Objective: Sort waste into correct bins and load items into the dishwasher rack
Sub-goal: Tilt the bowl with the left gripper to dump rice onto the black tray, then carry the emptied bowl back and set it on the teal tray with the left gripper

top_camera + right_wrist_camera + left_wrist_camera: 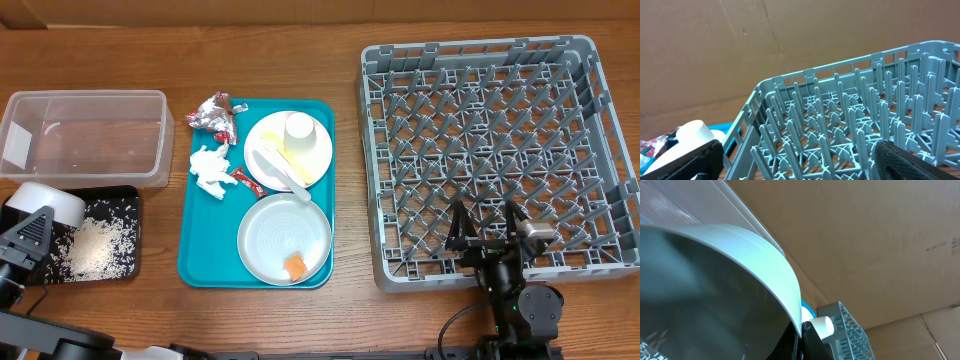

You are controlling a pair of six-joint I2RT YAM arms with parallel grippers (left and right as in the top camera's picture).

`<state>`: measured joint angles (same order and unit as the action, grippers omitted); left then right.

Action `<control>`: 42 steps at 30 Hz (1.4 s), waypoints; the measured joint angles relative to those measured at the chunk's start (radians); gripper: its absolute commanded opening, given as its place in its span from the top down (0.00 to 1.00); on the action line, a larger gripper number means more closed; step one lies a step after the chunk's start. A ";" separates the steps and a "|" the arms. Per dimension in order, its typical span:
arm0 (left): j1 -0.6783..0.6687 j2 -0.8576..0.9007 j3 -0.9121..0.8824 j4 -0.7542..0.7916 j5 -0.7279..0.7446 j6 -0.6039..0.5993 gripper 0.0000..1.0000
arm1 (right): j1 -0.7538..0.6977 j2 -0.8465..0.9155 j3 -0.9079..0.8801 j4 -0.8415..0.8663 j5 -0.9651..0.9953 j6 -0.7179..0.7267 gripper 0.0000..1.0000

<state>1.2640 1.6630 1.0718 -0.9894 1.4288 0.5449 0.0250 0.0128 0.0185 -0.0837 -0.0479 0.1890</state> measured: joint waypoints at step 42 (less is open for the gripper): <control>-0.555 -0.441 0.322 -0.194 -0.661 -0.449 0.96 | 0.000 0.000 0.000 0.000 0.000 0.000 0.00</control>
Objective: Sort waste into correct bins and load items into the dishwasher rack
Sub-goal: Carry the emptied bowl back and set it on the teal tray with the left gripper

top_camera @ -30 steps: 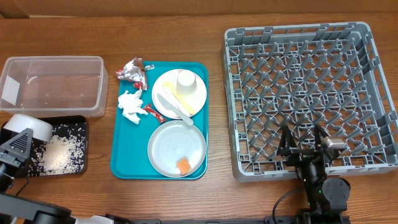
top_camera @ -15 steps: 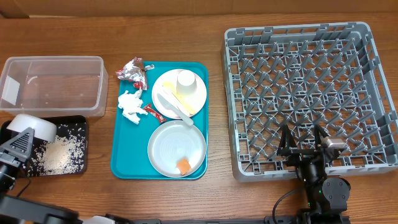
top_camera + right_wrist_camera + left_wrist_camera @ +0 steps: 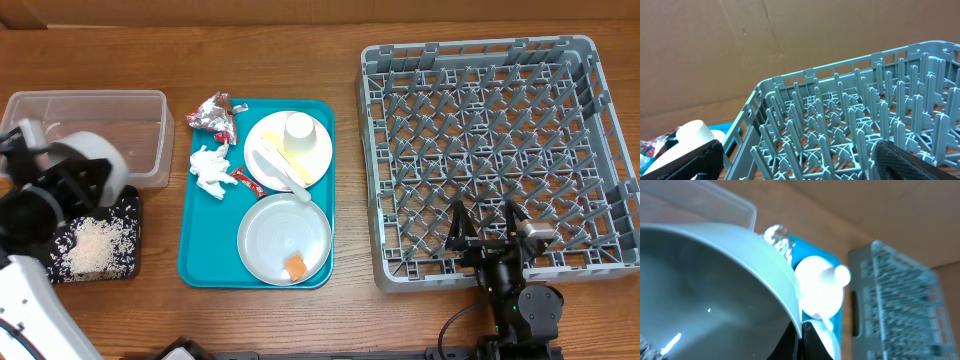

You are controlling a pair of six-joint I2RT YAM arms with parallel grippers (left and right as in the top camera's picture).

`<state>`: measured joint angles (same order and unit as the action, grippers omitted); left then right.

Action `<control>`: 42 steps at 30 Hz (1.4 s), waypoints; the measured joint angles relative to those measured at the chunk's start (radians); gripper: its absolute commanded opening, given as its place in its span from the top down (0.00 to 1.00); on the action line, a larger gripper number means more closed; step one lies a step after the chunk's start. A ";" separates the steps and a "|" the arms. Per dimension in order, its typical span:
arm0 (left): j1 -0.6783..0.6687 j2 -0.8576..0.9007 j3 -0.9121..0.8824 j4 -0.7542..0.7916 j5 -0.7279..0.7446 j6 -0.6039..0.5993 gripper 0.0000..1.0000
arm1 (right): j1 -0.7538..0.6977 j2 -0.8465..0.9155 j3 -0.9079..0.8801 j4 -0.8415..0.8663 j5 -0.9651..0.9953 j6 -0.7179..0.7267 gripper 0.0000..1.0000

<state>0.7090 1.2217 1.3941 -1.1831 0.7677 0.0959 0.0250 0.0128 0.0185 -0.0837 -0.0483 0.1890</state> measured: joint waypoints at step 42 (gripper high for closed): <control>-0.730 0.217 -0.504 0.194 -0.556 -0.307 0.83 | 0.000 0.000 0.000 0.000 0.000 0.000 0.00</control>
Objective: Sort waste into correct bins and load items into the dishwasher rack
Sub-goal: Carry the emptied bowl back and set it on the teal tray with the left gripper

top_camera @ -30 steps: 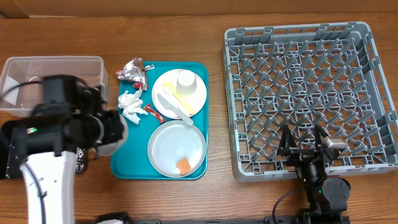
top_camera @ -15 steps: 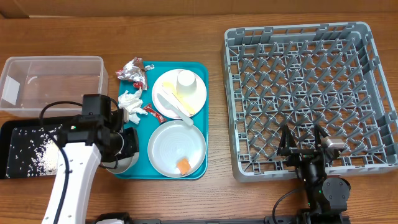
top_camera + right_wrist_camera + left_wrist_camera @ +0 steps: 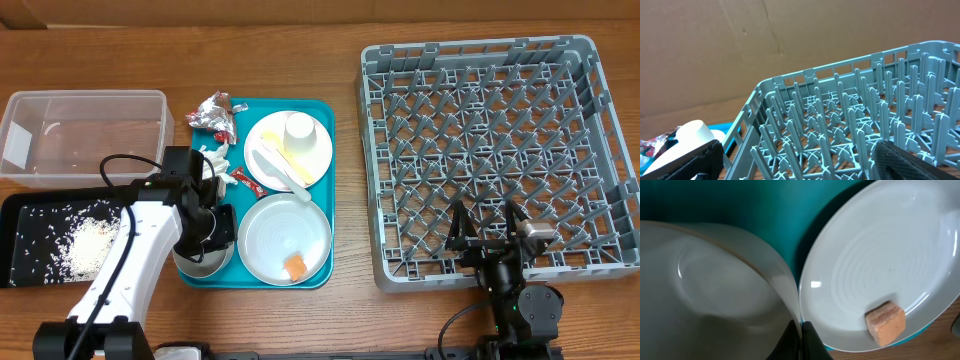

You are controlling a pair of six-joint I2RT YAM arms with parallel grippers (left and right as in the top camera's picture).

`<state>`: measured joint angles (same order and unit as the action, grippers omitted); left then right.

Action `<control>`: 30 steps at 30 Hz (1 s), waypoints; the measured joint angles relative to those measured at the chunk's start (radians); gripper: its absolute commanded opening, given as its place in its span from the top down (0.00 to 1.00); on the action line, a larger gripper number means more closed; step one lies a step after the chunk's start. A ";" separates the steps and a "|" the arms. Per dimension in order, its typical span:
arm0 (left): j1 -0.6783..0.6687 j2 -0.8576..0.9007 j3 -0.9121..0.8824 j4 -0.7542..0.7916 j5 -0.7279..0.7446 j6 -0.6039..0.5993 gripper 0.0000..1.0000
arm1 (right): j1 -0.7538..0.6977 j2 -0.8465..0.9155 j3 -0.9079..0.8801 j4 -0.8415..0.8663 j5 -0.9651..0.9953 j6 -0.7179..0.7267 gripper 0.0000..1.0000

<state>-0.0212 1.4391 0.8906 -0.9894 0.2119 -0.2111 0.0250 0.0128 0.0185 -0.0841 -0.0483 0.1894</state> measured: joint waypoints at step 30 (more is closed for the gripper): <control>0.167 -0.216 0.632 -0.418 -0.055 -0.103 0.00 | 0.000 0.000 0.000 0.001 0.000 0.000 0.00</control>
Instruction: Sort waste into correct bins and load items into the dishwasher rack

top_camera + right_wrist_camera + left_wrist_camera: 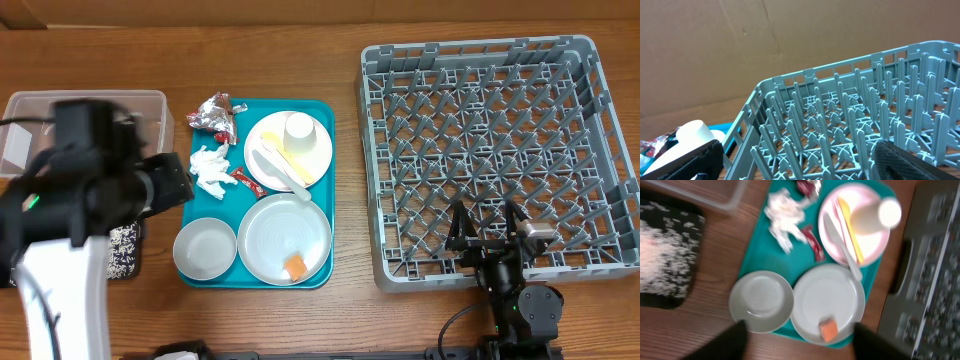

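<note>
An empty grey bowl (205,250) sits upright on the front left corner of the teal tray (322,110). Beside it is a white plate (829,295) with an orange food piece (828,329). Behind stands a pink plate (322,152) carrying a white cup (299,128) and utensils. A foil wrapper (212,112), crumpled tissue (208,168) and a red wrapper (240,177) lie on the tray's left side. My left gripper (800,349) hangs open and empty high above the bowl and plate. My right gripper (795,162) stands open at the near edge of the grey dish rack (490,150).
A clear bin (95,110) sits at the far left, partly hidden by my blurred left arm. In front of it a black tray (665,260) holds spilled rice. Bare wood lies between the teal tray and the rack.
The left gripper was shut on the bowl at the tray's front left corner. It has let go and now hangs open, well above; the bowl rests on the tray. The right arm is unchanged.
The left gripper first held the bowl over the black tray with rice lying on it. Then it held the bowl nearer the clear bin. Later the bowl was down on the teal tray, still gripped. Now it stands free there, gripper raised.
</note>
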You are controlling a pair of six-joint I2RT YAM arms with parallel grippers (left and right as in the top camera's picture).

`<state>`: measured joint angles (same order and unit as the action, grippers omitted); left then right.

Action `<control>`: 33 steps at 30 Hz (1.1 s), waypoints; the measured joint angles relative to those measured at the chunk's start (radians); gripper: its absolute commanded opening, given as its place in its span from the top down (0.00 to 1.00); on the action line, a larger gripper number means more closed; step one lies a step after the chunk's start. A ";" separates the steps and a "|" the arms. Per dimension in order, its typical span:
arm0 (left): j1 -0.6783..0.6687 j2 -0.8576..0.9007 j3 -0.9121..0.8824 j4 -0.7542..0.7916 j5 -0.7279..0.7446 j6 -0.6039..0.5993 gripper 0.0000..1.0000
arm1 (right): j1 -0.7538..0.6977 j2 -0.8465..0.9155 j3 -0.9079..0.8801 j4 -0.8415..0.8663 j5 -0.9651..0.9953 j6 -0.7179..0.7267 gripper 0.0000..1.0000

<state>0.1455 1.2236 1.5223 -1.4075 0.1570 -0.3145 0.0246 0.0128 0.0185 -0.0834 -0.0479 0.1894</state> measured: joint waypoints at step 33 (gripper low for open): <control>0.176 -0.023 0.005 -0.022 -0.078 -0.125 0.00 | 0.000 0.587 0.924 0.015 -0.678 0.592 0.00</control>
<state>0.3218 1.2007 1.5269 -1.4292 0.0788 -0.4393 0.0242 0.5999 0.9428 -0.0681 -0.7261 0.7811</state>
